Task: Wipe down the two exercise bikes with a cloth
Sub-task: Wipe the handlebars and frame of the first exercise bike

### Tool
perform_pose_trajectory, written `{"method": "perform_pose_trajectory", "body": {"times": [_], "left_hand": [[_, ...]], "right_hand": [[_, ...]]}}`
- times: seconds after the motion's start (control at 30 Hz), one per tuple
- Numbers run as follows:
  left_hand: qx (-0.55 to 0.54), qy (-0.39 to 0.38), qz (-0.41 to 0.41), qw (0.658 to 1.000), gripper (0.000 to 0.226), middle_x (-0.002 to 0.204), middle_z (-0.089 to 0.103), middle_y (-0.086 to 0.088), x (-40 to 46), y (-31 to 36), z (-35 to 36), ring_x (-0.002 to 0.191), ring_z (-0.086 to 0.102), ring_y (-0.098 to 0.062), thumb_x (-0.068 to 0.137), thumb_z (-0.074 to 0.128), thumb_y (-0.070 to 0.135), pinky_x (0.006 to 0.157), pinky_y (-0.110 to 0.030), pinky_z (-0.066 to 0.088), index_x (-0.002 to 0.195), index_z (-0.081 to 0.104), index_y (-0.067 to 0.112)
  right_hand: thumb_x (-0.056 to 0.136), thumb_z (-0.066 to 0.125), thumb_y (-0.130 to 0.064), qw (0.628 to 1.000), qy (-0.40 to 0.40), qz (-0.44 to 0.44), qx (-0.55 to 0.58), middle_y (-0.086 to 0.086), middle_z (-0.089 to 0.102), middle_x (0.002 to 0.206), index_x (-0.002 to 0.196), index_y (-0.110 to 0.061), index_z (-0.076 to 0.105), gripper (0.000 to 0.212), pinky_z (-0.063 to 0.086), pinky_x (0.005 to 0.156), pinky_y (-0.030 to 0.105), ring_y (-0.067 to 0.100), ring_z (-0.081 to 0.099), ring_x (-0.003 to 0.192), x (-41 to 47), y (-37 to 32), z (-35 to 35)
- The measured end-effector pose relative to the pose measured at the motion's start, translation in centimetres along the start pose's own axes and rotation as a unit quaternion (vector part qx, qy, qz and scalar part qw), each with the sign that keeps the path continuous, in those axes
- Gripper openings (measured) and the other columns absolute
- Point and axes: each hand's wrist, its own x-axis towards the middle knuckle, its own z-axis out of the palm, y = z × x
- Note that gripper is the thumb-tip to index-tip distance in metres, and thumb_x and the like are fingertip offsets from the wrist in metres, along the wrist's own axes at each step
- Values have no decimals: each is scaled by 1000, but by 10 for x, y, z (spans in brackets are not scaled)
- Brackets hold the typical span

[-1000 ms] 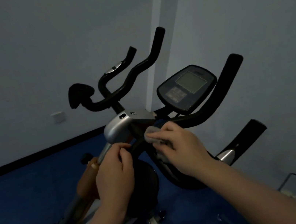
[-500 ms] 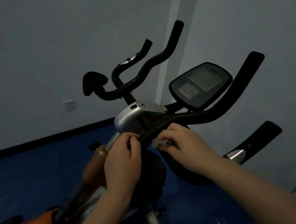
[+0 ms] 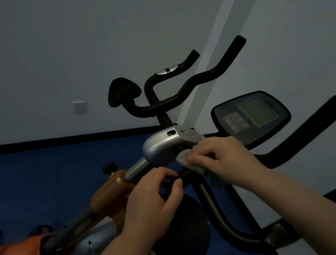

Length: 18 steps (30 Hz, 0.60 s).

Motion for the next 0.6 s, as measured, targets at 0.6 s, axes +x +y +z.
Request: {"method": "perform_pose_trajectory", "body": {"times": [0.6], "left_hand": [[-3, 3, 9, 1000, 21, 86, 61, 19, 1, -2, 1, 86, 58, 1, 82, 45, 48, 68, -18, 47, 91, 60, 36]], "right_hand": [[77, 70, -35, 988, 98, 84, -85, 2, 63, 86, 87, -20, 62, 20, 44, 67, 31, 22, 60, 83, 43, -30, 26]]}}
